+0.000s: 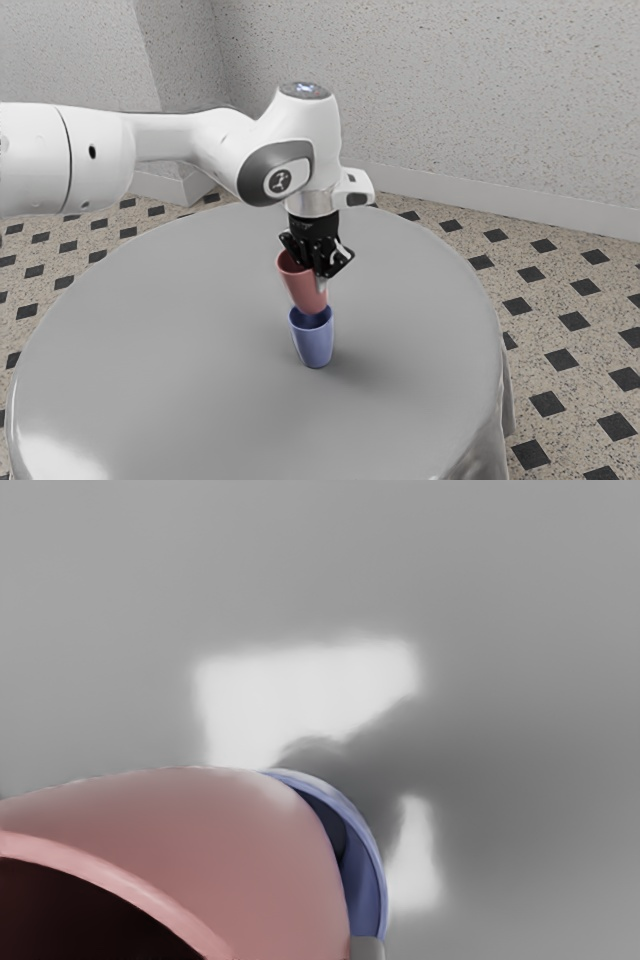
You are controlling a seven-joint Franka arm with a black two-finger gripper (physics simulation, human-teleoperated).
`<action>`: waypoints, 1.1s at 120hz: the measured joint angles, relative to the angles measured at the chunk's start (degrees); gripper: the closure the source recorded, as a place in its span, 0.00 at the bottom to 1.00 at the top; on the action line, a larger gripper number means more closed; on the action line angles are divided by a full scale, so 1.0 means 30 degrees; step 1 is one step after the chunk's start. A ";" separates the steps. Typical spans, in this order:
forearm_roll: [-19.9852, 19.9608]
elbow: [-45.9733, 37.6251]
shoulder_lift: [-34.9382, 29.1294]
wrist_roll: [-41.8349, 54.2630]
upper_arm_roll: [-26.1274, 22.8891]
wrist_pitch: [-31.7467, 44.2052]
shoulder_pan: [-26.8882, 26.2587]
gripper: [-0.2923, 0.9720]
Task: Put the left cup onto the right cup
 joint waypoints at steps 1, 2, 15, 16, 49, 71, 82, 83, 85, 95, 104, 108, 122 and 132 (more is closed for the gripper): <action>0.0004 0.0002 0.0007 -0.0002 0.0000 0.0007 -0.0002 0.85; 0.0009 0.0005 0.0012 -0.0003 0.0000 0.0013 -0.0006 0.85; 0.0055 0.0107 0.0070 -0.0026 0.0000 0.0136 -0.0127 0.85; 0.0058 0.0115 0.0083 -0.0028 0.0000 0.0148 -0.0135 0.85; 0.0098 0.0166 0.0162 -0.0090 -0.0062 0.0358 -0.0380 0.85; 0.0102 0.0164 0.0154 -0.0125 -0.0059 0.0402 -0.0385 0.85; 0.0099 0.0164 0.0161 -0.0140 -0.0076 0.0413 -0.0385 0.85; 0.0097 0.0164 0.0161 -0.0142 -0.0077 0.0414 -0.0385 0.85; 0.0092 0.0164 0.0158 -0.0146 -0.0076 0.0415 -0.0387 0.85; 0.0018 0.0164 0.0114 -0.0170 -0.0084 0.0421 -0.0385 0.85; -0.0088 0.0182 0.0028 -0.0176 -0.0087 0.0411 -0.0368 0.85; -0.0187 0.0208 -0.0004 -0.0174 -0.0087 0.0386 -0.0363 0.85; -0.0556 0.0299 -0.0053 -0.0164 -0.0092 0.0265 -0.0383 0.85; -0.0789 0.0308 -0.0050 -0.0156 -0.0089 0.0213 -0.0384 0.85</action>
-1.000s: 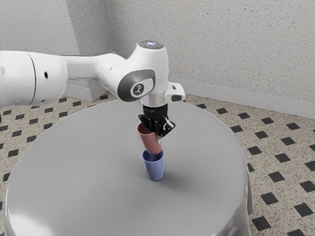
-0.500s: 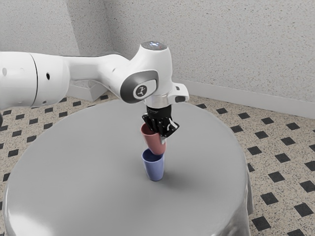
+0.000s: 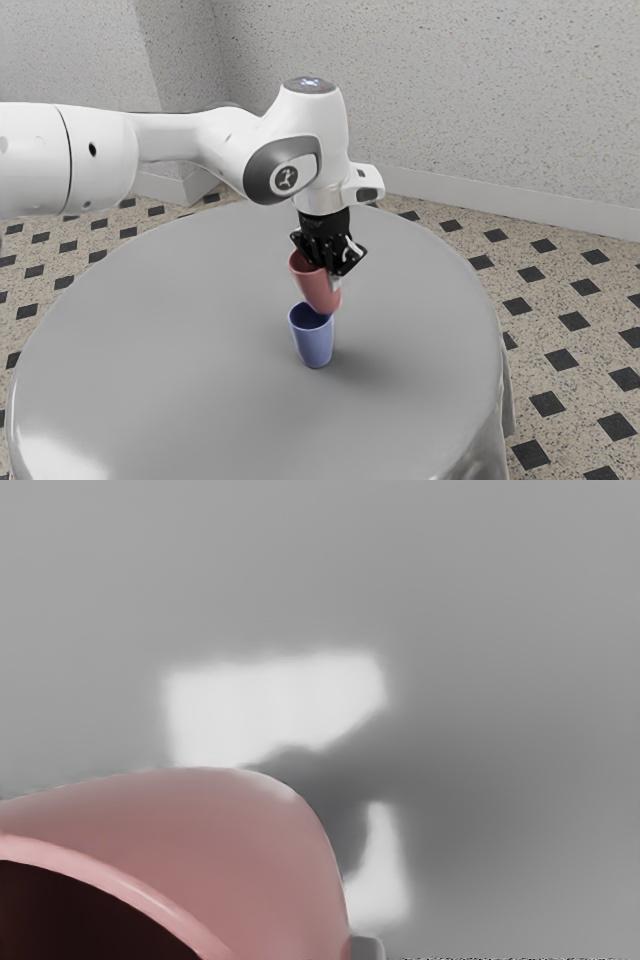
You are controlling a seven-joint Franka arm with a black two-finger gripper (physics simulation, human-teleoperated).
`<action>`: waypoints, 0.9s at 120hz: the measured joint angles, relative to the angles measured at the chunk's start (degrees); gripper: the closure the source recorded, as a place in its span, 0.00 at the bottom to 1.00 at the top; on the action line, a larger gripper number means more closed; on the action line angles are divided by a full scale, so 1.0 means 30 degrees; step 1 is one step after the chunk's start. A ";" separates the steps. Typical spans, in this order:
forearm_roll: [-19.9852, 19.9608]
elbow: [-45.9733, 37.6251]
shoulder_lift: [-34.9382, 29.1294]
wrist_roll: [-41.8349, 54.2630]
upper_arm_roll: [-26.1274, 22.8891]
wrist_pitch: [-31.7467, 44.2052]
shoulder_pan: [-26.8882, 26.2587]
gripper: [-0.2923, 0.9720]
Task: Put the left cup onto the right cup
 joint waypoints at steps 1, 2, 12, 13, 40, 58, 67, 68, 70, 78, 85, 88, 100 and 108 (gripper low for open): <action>-0.0028 0.0000 0.0001 0.0001 0.0000 -0.0004 0.0000 0.85; -0.0054 0.0001 0.0002 0.0002 0.0000 -0.0008 0.0000 0.85; -0.0390 0.0002 0.0006 0.0005 0.0001 -0.0040 0.0000 0.85; -0.0417 0.0002 0.0006 0.0006 0.0001 -0.0043 0.0000 0.85; -0.0902 -0.0011 0.0007 0.0001 0.0001 -0.0084 -0.0012 0.85; -0.1152 -0.0022 0.0007 -0.0009 0.0001 -0.0094 -0.0029 0.85; -0.1249 -0.0025 0.0007 -0.0014 0.0014 -0.0097 -0.0031 0.85; -0.1257 -0.0026 0.0007 -0.0015 0.0017 -0.0097 -0.0031 0.85; -0.1267 -0.0026 0.0007 -0.0015 0.0020 -0.0098 -0.0025 0.85; -0.1296 -0.0026 0.0007 -0.0016 0.0028 -0.0100 -0.0006 0.85; -0.1312 -0.0027 0.0000 -0.0017 0.0029 -0.0101 -0.0001 0.85; -0.1317 -0.0027 -0.0019 -0.0018 0.0030 -0.0101 -0.0001 0.85; -0.1322 -0.0107 -0.0165 -0.0023 0.0030 -0.0102 -0.0018 0.85; -0.1315 -0.0250 -0.0356 -0.0029 0.0051 -0.0102 -0.0005 0.85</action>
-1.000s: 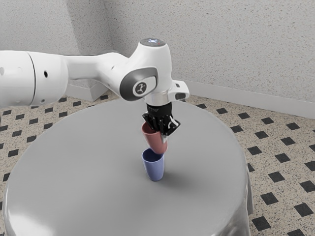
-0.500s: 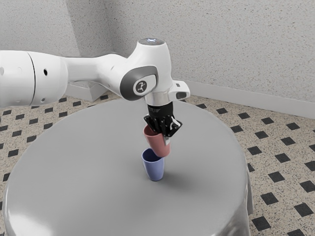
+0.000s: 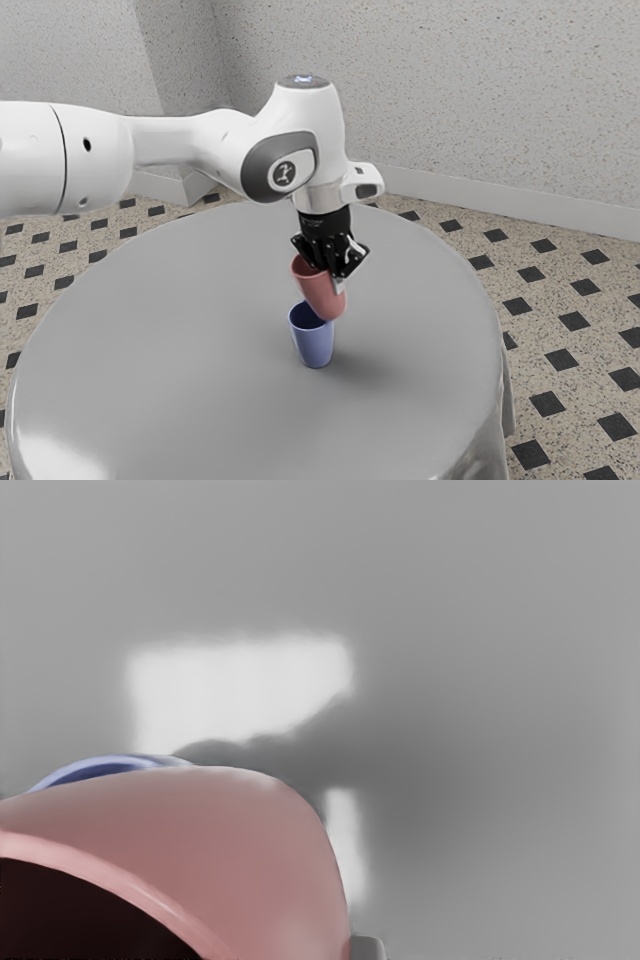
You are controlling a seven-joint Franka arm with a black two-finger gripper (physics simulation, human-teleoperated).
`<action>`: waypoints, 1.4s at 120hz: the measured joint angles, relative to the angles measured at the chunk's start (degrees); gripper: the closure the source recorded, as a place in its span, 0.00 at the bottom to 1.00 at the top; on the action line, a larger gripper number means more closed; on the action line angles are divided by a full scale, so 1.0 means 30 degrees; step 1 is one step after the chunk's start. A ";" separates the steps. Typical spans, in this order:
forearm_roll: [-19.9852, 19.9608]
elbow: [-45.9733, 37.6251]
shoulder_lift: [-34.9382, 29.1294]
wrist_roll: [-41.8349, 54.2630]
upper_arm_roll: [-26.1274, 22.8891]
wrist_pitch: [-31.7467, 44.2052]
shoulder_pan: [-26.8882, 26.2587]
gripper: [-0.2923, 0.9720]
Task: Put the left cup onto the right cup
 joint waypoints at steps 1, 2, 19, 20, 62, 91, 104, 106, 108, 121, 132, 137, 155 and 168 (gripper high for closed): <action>0.0000 -0.0035 -0.0043 -0.0001 0.0001 0.0000 0.0002 0.85; 0.0001 -0.0065 -0.0082 -0.0002 0.0002 0.0000 0.0003 0.85; 0.0006 -0.0698 -0.0753 -0.0018 0.0031 -0.0001 0.0027 0.85; 0.0006 -0.0734 -0.0786 -0.0019 0.0032 -0.0001 0.0032 0.85; 0.0113 -0.1124 -0.1220 0.0192 0.1424 -0.0197 0.0048 0.85; 0.0221 -0.1103 -0.1113 0.0419 0.1641 -0.0252 0.0009 0.85; 0.0232 -0.1062 -0.0997 0.0491 0.1624 -0.0231 0.0006 0.85; 0.0234 -0.1055 -0.0970 0.0501 0.1622 -0.0222 0.0005 0.85; 0.0234 -0.1050 -0.0951 0.0510 0.1621 -0.0213 0.0005 0.85; 0.0228 -0.1005 -0.0731 0.0563 0.1619 -0.0153 0.0005 0.85; 0.0220 -0.0961 -0.0542 0.0598 0.1619 -0.0118 0.0005 0.85; 0.0210 -0.0954 -0.0466 0.0611 0.1619 -0.0103 0.0005 0.85; 0.0190 -0.0901 -0.0311 0.0642 0.1500 -0.0065 -0.0047 0.85; 0.0170 -0.0867 -0.0206 0.0639 0.1369 -0.0039 -0.0271 0.85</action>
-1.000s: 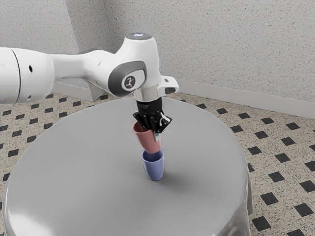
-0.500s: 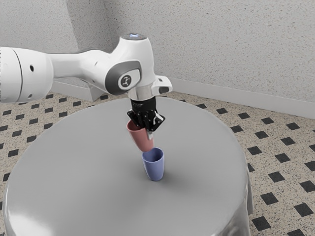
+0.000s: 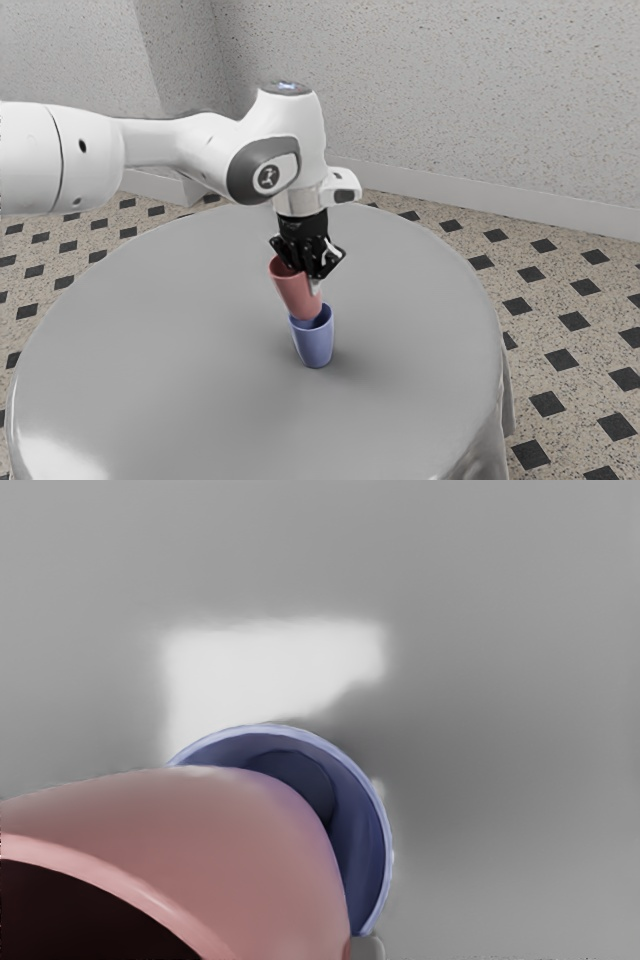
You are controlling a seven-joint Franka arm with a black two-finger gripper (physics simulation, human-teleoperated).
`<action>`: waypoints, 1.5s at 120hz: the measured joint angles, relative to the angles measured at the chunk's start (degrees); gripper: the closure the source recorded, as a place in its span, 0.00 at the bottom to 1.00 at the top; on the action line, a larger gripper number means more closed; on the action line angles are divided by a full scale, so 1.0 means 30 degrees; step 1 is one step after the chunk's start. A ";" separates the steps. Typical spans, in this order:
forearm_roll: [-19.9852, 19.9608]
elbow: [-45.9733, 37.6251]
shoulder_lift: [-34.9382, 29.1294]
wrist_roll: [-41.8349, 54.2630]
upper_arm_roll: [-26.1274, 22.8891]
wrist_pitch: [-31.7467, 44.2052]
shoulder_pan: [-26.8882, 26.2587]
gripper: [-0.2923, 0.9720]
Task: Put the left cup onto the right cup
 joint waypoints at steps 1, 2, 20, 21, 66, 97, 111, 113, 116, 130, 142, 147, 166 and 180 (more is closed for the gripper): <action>-0.0001 0.0001 0.0006 -0.0001 -0.0006 0.0002 -0.0014 0.85; -0.0002 0.0005 0.0011 -0.0001 -0.0012 0.0003 -0.0025 0.85; -0.0011 0.0033 0.0040 -0.0012 -0.0041 0.0024 -0.0075 0.85; -0.0011 0.0038 0.0040 -0.0012 -0.0041 0.0025 -0.0075 0.85; 0.0074 0.0094 0.0150 0.0046 -0.0034 0.0088 -0.0245 0.64; 0.0191 0.0094 0.0188 0.0170 -0.0033 0.0277 -0.0286 0.35; 0.0201 0.0094 0.0188 0.0213 -0.0033 0.0314 -0.0286 0.30; 0.0202 0.0094 0.0188 0.0219 -0.0033 0.0317 -0.0286 0.30; 0.0203 0.0094 0.0188 0.0228 -0.0033 0.0322 -0.0286 0.29; 0.0230 0.0289 0.0158 0.0274 -0.0033 0.0334 -0.0306 0.26; 0.0281 0.0372 0.0111 0.0309 -0.0033 0.0336 -0.0314 0.25; 0.0293 0.0380 0.0089 0.0321 -0.0033 0.0335 -0.0315 0.25; 0.0322 0.0381 0.0078 0.0358 -0.0033 0.0334 -0.0315 0.24; 0.0337 0.0386 0.0072 0.0379 -0.0033 0.0333 -0.0315 0.24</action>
